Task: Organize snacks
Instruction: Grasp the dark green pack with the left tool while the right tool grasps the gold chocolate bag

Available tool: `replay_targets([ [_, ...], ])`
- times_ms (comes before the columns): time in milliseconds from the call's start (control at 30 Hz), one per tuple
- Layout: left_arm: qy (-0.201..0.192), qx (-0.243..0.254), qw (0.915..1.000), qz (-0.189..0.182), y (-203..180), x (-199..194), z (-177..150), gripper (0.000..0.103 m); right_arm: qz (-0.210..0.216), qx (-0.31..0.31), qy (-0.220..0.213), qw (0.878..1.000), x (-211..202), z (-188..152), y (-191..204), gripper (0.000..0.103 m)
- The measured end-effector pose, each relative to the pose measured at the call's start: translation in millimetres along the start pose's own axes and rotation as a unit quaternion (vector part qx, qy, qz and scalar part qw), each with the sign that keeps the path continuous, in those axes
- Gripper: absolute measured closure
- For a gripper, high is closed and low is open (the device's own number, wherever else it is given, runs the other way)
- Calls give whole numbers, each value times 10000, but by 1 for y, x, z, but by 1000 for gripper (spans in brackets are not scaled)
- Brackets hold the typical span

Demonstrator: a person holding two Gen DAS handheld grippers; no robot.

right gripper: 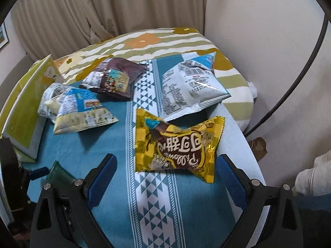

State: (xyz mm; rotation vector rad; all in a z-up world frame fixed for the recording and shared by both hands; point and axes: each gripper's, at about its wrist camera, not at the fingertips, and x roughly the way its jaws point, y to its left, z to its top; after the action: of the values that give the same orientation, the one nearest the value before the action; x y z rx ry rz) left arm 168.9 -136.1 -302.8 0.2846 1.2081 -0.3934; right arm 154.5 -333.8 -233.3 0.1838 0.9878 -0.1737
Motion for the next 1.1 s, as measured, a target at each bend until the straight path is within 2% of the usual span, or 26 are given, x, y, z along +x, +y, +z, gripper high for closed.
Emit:
replay_targets([
  [400, -9, 60, 9999, -120, 7, 6, -1, 3, 5, 167, 163, 9997, 33, 13, -10, 7],
  [667, -115, 104, 9998, -147, 22, -11, -6, 20, 160, 144, 334, 9992, 53, 14, -5, 7],
  [733, -112, 148, 9997, -158, 24, -13, -4, 22, 188, 113, 367, 9991, 57, 14, -3, 7],
  [867, -149, 166, 9996, -166, 28, -18, -2, 33, 200, -8, 395, 9990, 62, 17, 3, 7],
  [1100, -149, 130, 9996, -205, 31, -23, 1, 36, 178, -25, 440, 9989, 71, 23, 7, 7],
])
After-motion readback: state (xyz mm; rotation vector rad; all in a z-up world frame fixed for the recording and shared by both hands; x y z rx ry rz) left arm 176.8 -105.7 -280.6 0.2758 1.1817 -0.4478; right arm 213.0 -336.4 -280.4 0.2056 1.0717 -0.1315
